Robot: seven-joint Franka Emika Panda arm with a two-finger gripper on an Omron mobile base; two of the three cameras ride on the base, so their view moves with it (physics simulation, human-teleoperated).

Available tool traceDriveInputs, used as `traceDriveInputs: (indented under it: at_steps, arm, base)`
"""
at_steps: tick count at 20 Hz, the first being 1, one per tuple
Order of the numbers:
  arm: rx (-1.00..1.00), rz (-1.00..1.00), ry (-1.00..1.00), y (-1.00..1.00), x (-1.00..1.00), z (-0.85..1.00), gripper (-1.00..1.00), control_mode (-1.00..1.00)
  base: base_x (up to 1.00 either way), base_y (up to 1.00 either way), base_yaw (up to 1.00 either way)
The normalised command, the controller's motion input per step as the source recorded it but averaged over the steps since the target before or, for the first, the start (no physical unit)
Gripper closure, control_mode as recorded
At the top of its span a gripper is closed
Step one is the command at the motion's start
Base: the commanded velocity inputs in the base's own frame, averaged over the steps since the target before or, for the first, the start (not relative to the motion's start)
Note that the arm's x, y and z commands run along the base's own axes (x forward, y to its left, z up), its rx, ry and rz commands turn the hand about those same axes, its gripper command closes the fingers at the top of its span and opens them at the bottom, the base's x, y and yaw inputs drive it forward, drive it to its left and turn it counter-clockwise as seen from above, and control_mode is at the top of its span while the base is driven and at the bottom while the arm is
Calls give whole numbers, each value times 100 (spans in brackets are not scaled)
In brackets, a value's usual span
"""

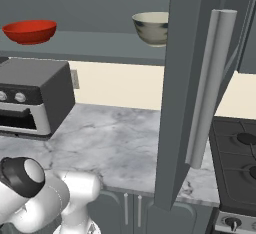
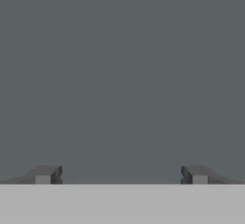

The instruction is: Move the bowls from the cabinet to the plates on the dining table.

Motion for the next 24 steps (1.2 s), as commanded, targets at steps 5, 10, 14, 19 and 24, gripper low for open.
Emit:
traceDriveInputs:
  at_steps: [5, 10, 14, 19, 24]
  arm:
    - [0, 0, -7, -14, 1, 0, -100, -100]
    - [0, 0, -12, -39, 0, 3, -100, -100]
    - [1, 0, -13, -46, 0, 4, -100, -100]
    - [0, -1, -14, -51, 0, 0, -100, -100]
    - [0, -4, -14, -55, 2, 0, -100, -100]
  base:
    - [0, 0, 0]
    - [0, 0, 0]
    - [0, 0, 0]
    - [0, 0, 0]
    - [0, 0, 0]
